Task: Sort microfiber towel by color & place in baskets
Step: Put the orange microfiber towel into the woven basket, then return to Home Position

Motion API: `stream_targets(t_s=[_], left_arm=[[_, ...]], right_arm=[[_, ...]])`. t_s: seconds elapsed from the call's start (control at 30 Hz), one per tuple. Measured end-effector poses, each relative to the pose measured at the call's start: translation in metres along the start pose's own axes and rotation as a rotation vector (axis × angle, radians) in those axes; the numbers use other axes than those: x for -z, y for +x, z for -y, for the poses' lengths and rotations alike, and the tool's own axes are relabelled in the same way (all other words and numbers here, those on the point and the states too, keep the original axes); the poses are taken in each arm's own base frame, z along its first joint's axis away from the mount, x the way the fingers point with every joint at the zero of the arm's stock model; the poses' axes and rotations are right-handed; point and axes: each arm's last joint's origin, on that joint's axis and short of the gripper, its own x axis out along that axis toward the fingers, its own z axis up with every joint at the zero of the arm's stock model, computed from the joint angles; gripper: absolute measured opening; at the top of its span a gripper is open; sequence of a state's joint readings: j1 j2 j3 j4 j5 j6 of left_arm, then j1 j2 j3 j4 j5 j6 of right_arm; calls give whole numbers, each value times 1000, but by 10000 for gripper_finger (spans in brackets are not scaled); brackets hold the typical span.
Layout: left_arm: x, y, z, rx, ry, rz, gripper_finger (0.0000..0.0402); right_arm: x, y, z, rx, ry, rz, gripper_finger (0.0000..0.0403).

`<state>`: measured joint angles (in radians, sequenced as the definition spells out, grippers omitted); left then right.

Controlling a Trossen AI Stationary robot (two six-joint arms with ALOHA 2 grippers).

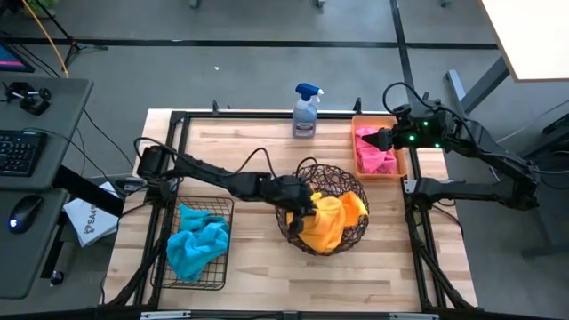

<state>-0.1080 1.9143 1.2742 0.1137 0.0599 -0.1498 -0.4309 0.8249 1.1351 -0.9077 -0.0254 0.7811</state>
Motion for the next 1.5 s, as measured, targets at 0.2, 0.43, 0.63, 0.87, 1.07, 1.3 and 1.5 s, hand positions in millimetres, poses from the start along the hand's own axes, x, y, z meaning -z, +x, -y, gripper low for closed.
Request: stream_targets(t_s=[0.2, 0.43, 0.63, 0.87, 1.07, 1.3, 1.5], left_arm=[[-3, -1, -22, -68, -8, -6, 74], [-30, -18, -37, -16, 8, -225, 184], [-59, -47, -37, 129, 29, -405, 239], [-76, -119, -65, 45, -87, -393, 245], [-60, -207, -67, -81, -142, 7, 245], [24, -254, -51, -182, -266, 540, 244], [104, -249, -37, -203, -465, 799, 196]], right_arm=[[0, 0, 0, 5, 6, 5, 321], [-1, 0, 0, 10, 30, 14, 321], [-1, 0, 0, 10, 33, 14, 321], [0, 0, 0, 2, 49, 8, 321], [0, 0, -1, -10, 28, -3, 321], [-2, 5, -3, -22, -9, -8, 314], [-6, 17, -8, -56, -58, -31, 250]])
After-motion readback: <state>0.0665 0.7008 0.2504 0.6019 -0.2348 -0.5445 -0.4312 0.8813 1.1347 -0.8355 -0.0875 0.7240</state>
